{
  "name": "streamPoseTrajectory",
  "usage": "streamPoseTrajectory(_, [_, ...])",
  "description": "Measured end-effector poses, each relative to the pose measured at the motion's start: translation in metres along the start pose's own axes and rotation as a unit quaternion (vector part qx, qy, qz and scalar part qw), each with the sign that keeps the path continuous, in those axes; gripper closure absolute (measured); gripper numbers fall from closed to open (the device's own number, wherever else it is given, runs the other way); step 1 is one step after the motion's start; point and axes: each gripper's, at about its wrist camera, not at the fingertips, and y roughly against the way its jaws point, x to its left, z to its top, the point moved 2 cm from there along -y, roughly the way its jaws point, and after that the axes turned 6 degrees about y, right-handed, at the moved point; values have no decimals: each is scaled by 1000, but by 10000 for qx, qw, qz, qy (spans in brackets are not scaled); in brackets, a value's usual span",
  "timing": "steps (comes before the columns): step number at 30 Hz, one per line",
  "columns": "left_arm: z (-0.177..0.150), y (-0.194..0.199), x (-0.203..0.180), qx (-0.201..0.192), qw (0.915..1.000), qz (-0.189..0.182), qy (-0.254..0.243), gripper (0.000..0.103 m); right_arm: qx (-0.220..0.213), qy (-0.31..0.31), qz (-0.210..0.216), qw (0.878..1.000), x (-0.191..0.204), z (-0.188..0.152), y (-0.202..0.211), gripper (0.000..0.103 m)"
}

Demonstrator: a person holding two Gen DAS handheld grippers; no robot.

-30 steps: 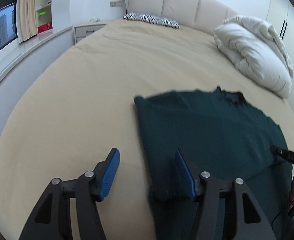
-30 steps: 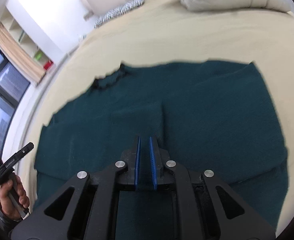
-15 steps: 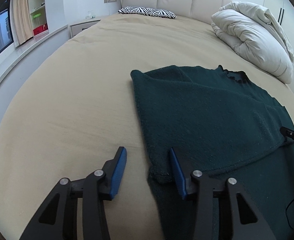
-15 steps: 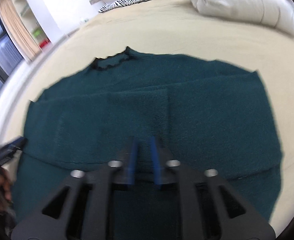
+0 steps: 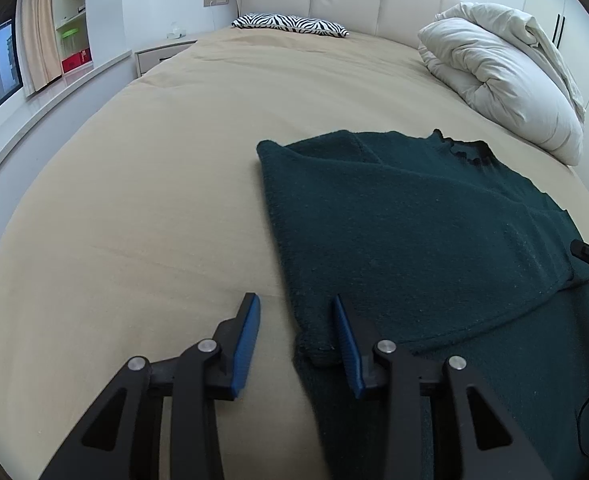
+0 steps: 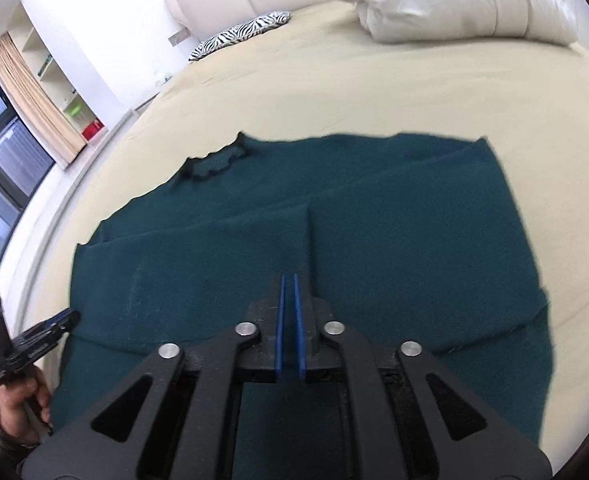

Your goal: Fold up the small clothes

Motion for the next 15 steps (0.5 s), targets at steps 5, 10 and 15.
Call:
streamPoseTrajectory(5, [0,0,-1,5,10000,-9,5,62,367,-13,-35,9993,-1,5,-21,94])
streamPoseTrajectory(10, [0,0,0,6,10000,-20,6,61,344,-146,83,9993,-1,2,-23,74])
streamPoseTrajectory(15, [0,0,0,3,10000,-23,4,61,171,-142,136,9997,-2,0,-19,42])
